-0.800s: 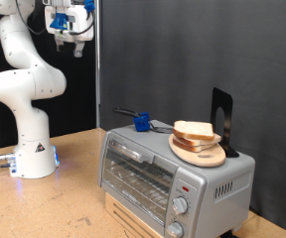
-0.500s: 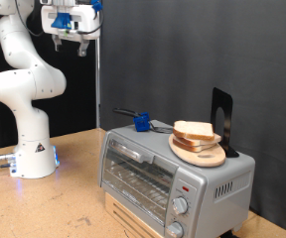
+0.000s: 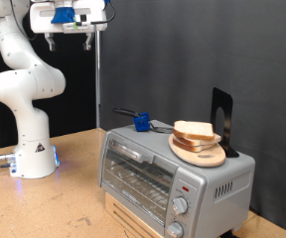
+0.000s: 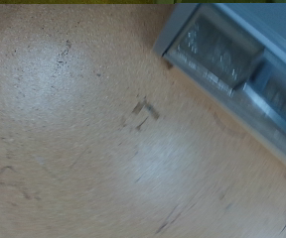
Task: Make a piece of toast with the oven
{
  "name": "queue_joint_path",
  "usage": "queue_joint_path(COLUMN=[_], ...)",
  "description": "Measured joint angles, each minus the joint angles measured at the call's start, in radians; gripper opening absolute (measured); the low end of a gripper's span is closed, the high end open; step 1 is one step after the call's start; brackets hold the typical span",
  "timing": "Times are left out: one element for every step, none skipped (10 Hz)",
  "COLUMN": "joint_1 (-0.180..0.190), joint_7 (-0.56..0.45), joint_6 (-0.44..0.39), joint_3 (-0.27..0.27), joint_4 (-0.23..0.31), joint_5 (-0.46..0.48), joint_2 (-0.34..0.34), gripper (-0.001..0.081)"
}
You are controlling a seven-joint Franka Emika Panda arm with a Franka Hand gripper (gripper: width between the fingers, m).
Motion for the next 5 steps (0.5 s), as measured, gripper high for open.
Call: queue_joint_path(joint_1=[0.028, 0.06, 0.095, 0.133, 0.167], joint_7=[-0.116, -0.228, -0.338, -0.449, -0.535], joint_6=[0.01, 0.044, 0.09, 0.13, 0.152], joint_3=[-0.031, -0.058, -0.08, -0.098, -0.118], joint_4=[-0.003, -0.011, -0.018, -0.017, -0.001], joint_5=[0.019, 0.034, 0.048, 0.058, 0.062], joint_2=[-0.004, -0.003, 0.009, 0.037, 0.076], gripper=[0.0682, 0.0682, 0.0682, 0.0682, 0.0682])
